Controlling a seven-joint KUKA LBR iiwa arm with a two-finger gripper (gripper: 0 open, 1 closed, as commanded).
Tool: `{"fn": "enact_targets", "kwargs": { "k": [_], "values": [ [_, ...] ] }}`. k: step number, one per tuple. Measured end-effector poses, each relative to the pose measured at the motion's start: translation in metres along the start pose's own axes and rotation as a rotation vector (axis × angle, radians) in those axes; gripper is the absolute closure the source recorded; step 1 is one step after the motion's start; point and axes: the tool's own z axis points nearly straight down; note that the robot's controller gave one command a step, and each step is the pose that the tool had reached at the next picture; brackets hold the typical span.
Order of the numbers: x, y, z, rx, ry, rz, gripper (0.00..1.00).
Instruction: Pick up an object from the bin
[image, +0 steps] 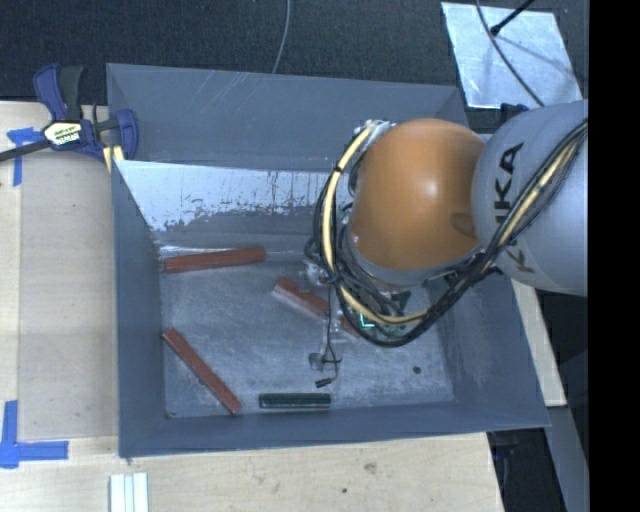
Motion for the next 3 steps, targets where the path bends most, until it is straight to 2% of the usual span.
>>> {"fn": "enact_targets", "kwargs": {
  "k": [1, 2, 3],
  "values": [
    [-0.002, 0.0, -0.004, -0.001, -0.008, 0.002, 0.0],
    [-0.014, -0.001, 0.047, -0.003, -0.015, 0.049, 0.0],
    [-0.035, 0.029, 0.128, -0.001, -0.007, 0.09, 0.0]
  ]
}}
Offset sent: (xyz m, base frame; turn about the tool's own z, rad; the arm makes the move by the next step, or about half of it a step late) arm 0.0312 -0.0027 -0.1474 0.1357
